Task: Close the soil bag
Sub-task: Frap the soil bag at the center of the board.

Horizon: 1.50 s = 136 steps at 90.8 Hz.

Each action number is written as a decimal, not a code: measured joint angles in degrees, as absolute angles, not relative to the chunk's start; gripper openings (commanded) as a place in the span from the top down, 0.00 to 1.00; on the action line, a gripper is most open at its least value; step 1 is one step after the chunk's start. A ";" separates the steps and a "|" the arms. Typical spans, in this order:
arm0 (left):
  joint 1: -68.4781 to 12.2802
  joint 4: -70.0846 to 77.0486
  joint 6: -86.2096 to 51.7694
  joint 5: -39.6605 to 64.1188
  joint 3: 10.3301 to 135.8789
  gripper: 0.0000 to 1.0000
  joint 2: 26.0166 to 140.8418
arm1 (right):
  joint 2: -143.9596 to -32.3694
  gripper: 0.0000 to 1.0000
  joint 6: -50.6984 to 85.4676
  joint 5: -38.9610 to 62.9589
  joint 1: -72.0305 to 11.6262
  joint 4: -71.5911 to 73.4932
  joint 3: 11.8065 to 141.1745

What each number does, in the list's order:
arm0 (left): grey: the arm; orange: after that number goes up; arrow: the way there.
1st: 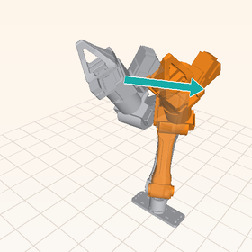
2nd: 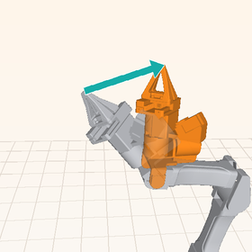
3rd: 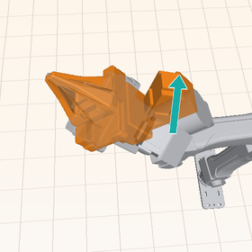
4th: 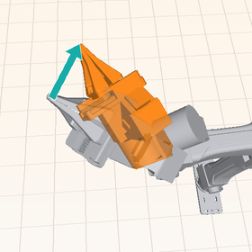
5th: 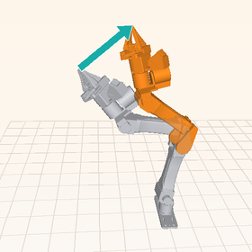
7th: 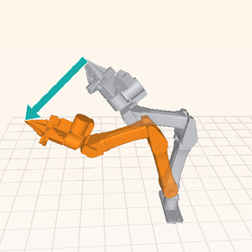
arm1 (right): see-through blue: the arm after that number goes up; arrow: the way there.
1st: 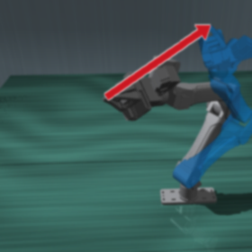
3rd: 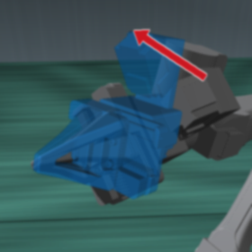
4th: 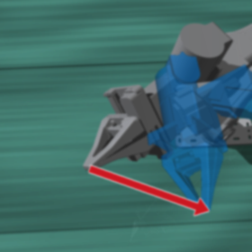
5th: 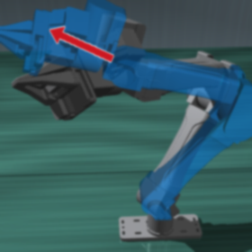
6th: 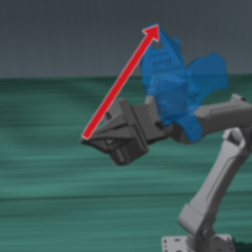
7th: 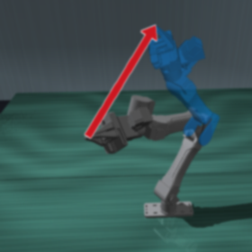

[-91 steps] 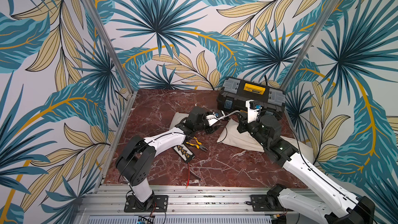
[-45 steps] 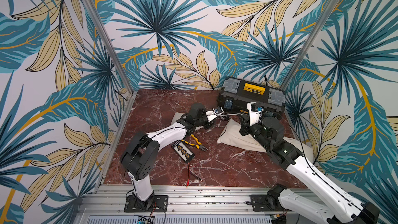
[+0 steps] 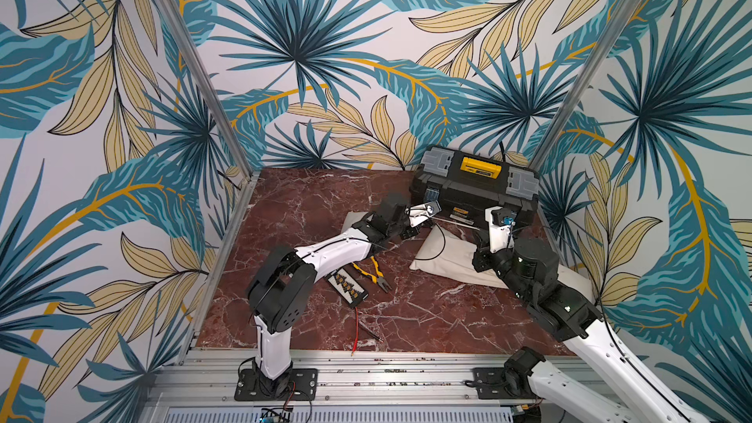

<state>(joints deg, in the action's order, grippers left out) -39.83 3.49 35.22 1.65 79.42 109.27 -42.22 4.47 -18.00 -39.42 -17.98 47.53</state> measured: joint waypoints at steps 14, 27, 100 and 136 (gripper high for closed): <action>-39.72 0.95 34.59 -0.67 82.06 0.81 111.87 | -41.58 1.00 4.27 -19.97 -39.44 -19.18 47.33; -36.40 -4.34 32.99 -7.38 82.35 0.78 115.18 | -38.17 1.00 4.21 -21.85 -39.51 -19.18 47.33; -25.82 -3.77 23.90 -4.45 66.76 0.49 103.53 | -47.03 1.00 6.72 -17.47 -39.35 -6.52 43.68; -34.63 -2.72 30.55 24.25 65.71 0.31 99.44 | -49.74 1.00 7.64 -14.59 -38.54 -1.56 44.05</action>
